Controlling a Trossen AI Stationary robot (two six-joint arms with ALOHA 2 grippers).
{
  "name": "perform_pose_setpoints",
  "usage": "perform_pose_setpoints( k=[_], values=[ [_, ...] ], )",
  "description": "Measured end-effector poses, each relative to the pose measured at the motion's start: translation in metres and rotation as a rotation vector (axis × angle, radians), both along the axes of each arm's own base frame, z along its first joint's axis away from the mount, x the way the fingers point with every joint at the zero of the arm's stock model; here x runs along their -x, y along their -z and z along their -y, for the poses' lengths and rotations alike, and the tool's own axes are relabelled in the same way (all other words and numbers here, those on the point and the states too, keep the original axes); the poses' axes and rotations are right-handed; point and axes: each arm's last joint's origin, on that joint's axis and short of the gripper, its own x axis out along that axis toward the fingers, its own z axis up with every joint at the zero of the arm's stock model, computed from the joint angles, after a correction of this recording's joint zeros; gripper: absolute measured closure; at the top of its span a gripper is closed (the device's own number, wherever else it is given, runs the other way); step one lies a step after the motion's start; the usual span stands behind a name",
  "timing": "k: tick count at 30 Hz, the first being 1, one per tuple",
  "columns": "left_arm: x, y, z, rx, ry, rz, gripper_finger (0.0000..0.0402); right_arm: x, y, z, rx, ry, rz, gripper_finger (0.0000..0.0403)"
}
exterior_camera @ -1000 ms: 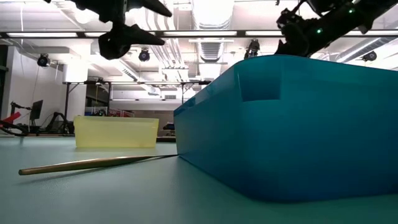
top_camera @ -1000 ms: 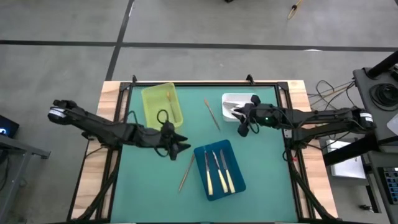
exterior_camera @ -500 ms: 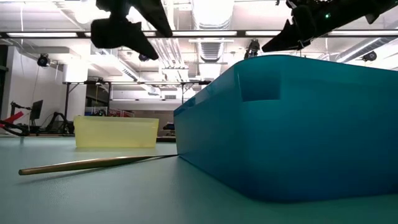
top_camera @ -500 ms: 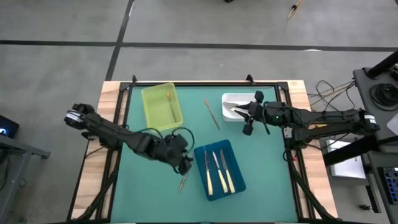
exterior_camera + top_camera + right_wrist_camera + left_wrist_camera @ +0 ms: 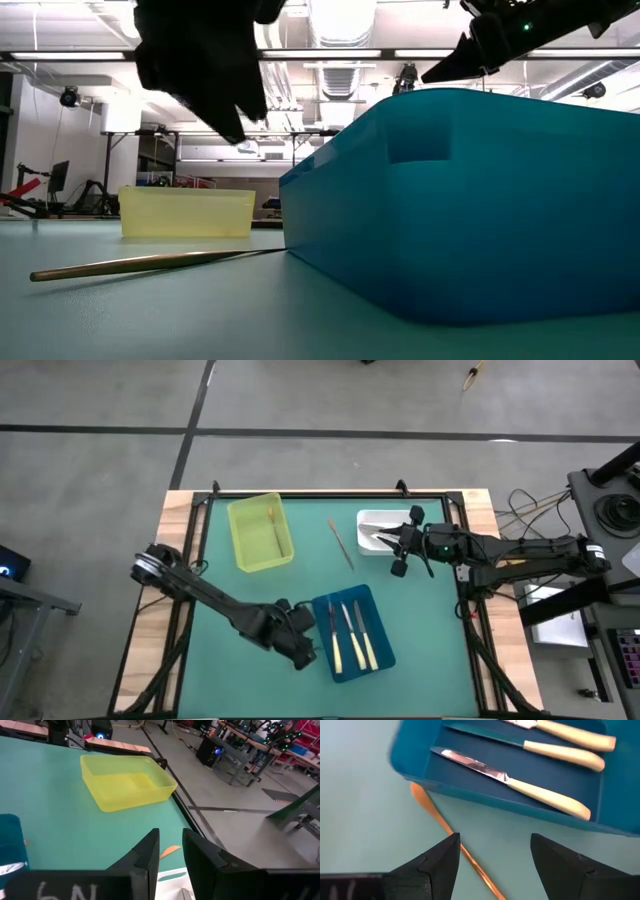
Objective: Sort silverware by color (type)
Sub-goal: Put the bottom gold knife into the yellow bin
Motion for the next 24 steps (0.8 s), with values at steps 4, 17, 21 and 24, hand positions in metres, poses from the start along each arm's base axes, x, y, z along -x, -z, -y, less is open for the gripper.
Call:
perform_pose_setpoints(
  k=[4,17,21,24],
  values=[
    [-0.006,0.006,0.011,-0.006,0.006,0.000,0.0178,0.000,0.000,0.000,0.018,-0.005,-0.008,0.0326],
    [0.006,0.033,0.009,-0.174,-0.037,-0.012,0.0178,-0.002,-0.006,0.000,0.092,-0.022,0.023,0.0326],
    [0.015,0.046,0.013,-0.198,-0.017,-0.020,0.0178,-0.002,-0.007,0.000,0.103,-0.024,0.034,0.0326],
    [0.019,0.053,0.016,-0.200,-0.012,0.013,0.0178,-0.002,-0.008,0.000,0.114,-0.026,0.034,0.0326]
  ],
)
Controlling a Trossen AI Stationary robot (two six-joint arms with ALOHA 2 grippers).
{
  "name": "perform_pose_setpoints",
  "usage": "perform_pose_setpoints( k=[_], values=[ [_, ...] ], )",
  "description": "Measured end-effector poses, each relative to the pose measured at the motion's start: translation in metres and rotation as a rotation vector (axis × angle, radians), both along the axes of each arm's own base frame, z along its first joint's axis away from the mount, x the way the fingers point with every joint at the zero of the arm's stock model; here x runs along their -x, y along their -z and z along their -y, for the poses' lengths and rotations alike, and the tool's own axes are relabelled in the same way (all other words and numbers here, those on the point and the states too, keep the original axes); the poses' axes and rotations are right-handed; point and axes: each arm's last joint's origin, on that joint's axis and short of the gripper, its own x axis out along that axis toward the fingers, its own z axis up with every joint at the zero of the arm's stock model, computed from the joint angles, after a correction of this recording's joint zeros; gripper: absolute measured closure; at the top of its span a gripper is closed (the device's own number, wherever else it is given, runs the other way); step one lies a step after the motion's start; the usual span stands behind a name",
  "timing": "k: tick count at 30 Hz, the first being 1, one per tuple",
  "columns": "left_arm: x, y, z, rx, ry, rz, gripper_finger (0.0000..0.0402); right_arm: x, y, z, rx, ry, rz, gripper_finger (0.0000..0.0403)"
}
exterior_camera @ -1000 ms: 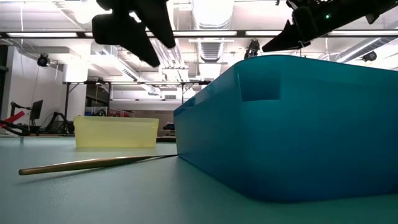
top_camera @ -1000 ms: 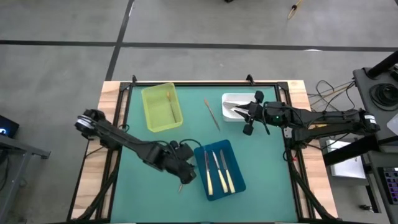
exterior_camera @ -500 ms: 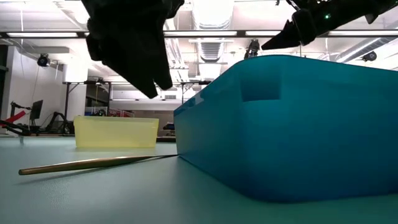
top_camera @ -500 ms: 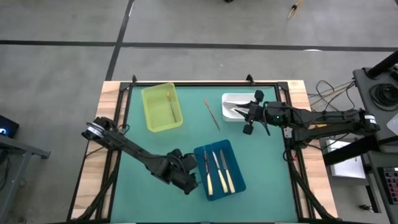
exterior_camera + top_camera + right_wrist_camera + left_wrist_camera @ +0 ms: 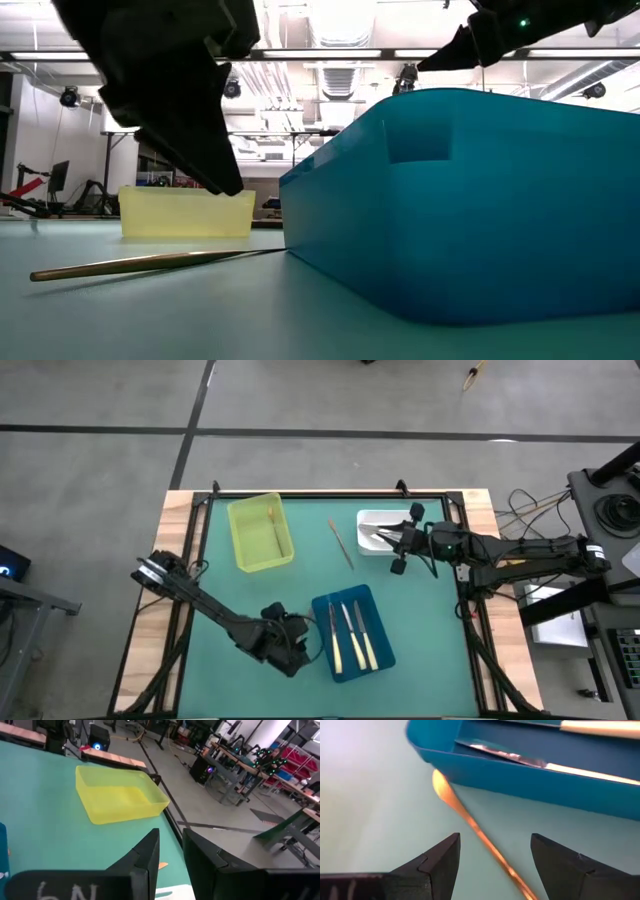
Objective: Sort silverware by color (type)
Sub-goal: Put the bottom gold knife into the yellow bin
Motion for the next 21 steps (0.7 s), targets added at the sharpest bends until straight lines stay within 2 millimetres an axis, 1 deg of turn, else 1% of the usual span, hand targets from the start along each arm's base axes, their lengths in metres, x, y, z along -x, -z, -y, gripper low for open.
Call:
perform_pose_setpoints(
  k=[10,13,21],
  values=[
    [0.004,0.023,-0.002,0.056,-0.002,0.104,0.0178,-0.001,-0.002,0.000,0.006,-0.001,0.016,0.0326],
    [0.004,0.026,-0.002,0.069,-0.006,0.133,0.0178,-0.001,-0.002,0.000,0.006,0.000,0.016,0.0326],
    [0.006,0.031,-0.005,0.040,-0.018,0.135,0.0178,-0.001,-0.002,0.000,0.016,-0.002,0.011,0.0326]
  ],
)
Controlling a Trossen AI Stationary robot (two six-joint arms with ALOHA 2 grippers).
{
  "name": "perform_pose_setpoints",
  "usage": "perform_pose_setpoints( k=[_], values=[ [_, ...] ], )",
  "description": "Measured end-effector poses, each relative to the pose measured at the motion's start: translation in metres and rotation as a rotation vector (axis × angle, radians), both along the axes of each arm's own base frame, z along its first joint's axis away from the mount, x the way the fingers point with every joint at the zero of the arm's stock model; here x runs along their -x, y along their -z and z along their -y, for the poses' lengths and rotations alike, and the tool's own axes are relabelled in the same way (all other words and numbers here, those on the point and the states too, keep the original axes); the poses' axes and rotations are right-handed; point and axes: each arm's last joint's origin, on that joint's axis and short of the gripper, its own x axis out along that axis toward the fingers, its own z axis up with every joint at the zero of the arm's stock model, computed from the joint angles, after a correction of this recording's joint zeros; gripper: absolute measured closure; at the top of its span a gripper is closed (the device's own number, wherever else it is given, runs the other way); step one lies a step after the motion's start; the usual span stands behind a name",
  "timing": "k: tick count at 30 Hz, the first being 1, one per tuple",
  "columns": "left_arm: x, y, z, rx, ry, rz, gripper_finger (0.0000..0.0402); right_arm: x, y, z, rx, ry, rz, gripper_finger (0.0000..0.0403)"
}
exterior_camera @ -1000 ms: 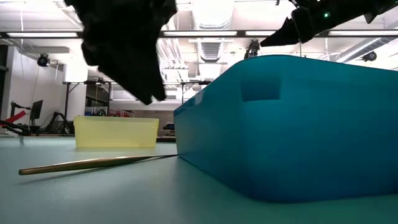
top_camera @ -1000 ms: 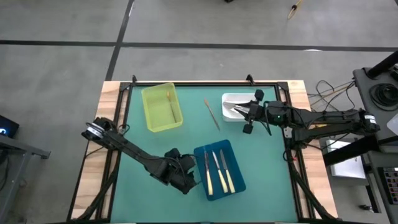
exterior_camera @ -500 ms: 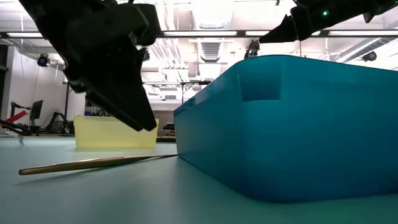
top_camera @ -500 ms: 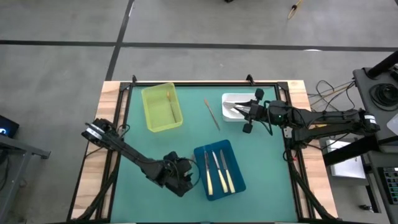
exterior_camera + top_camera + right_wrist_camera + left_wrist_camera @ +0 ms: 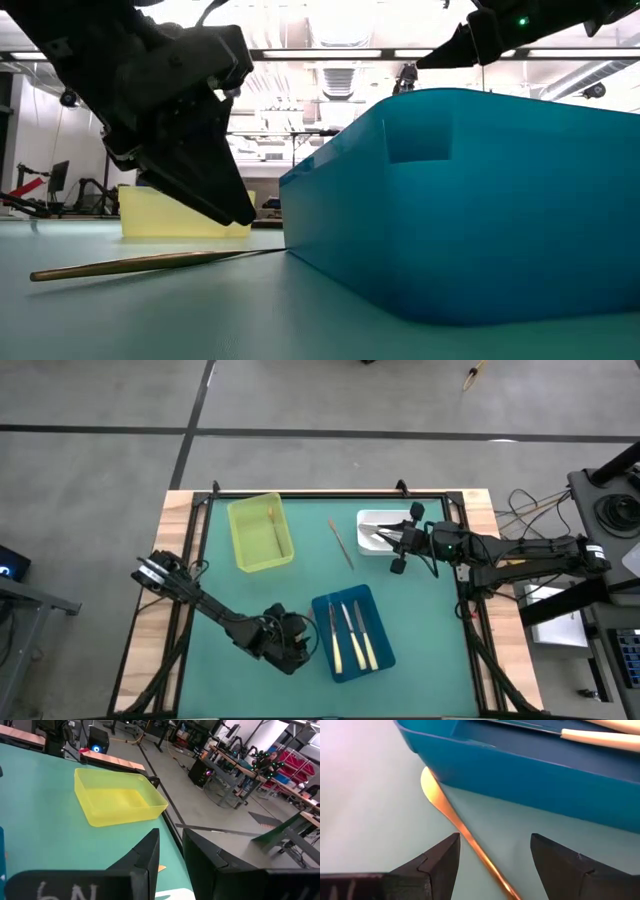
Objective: Sort silverware by color (type)
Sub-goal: Put the bottom gold knife into the yellow bin
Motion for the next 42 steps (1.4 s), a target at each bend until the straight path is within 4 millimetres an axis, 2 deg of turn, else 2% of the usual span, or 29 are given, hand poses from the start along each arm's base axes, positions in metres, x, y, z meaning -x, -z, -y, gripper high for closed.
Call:
perform_pose_setpoints(
  k=[12,20,29,35,42],
  values=[
    [0.005,0.011,-0.005,-0.012,-0.060,0.057,0.0178,0.000,0.000,0.000,0.006,-0.001,-0.003,0.0326],
    [-0.002,0.029,0.000,-0.043,-0.062,0.027,0.0178,0.000,0.000,0.000,0.007,-0.001,-0.003,0.0326],
    [-0.006,0.032,0.004,-0.043,-0.076,0.015,0.0181,0.000,0.000,0.000,0.007,-0.001,-0.003,0.0326],
    [-0.003,0.032,0.002,-0.037,-0.106,-0.010,0.0210,0.000,0.000,0.000,0.007,-0.001,-0.003,0.0326],
    [0.000,0.033,0.002,-0.018,-0.129,-0.018,0.0287,0.000,0.000,0.000,0.007,-0.001,-0.003,0.0326]
  ],
)
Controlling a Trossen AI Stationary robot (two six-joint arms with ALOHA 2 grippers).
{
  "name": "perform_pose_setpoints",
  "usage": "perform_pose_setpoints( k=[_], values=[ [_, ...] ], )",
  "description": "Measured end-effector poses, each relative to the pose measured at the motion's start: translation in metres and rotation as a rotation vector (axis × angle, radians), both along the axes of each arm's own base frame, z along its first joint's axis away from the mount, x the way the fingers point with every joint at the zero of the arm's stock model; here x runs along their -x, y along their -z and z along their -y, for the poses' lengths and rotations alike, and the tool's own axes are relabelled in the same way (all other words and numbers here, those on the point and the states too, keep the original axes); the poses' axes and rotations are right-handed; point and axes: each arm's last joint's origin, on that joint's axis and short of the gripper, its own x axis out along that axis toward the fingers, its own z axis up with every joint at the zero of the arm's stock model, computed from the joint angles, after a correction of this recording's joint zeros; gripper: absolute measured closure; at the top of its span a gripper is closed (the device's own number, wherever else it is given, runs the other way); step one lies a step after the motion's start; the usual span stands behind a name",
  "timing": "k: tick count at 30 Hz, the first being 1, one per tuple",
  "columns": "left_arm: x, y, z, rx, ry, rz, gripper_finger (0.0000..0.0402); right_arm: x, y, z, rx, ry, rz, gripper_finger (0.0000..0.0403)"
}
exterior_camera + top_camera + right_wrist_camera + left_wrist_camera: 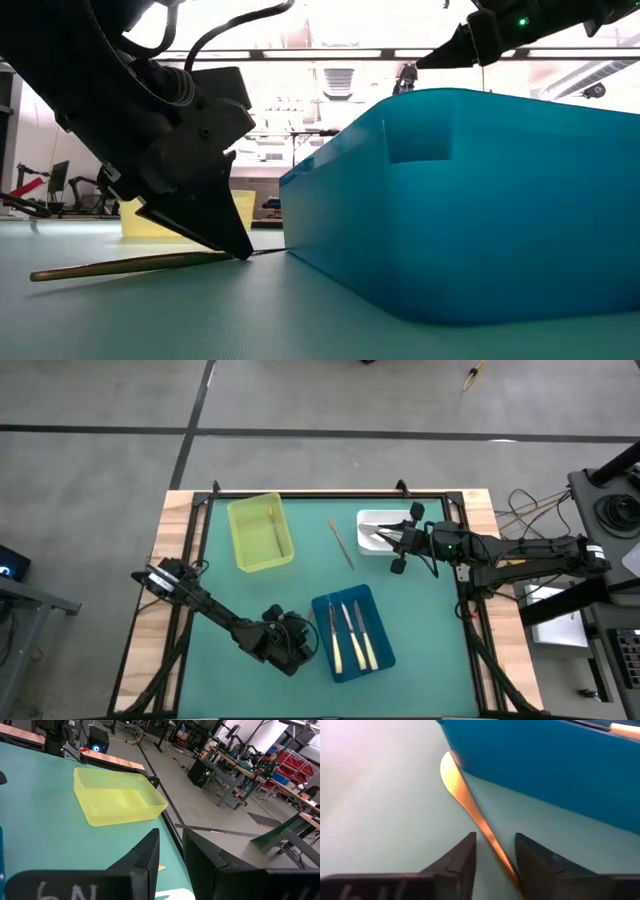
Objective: Sort silverware by color (type)
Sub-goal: Put the bottom gold knife into the yellow bin
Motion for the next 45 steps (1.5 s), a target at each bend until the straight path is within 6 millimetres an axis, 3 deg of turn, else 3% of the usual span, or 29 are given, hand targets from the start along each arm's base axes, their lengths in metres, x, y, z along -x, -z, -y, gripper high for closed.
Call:
perform_pose_setpoints(
  k=[10,27,45],
  values=[
    [-0.002,-0.010,0.003,0.071,-0.053,-0.044,0.0395,0.000,0.000,0.000,0.000,0.000,0.000,0.0326],
    [-0.001,-0.035,0.007,0.052,-0.073,-0.207,0.0401,0.000,0.000,0.000,-0.002,0.000,0.001,0.0326],
    [0.017,-0.085,-0.004,0.051,-0.062,-0.136,0.0400,0.000,0.000,0.000,-0.002,0.000,0.001,0.0326]
  ],
)
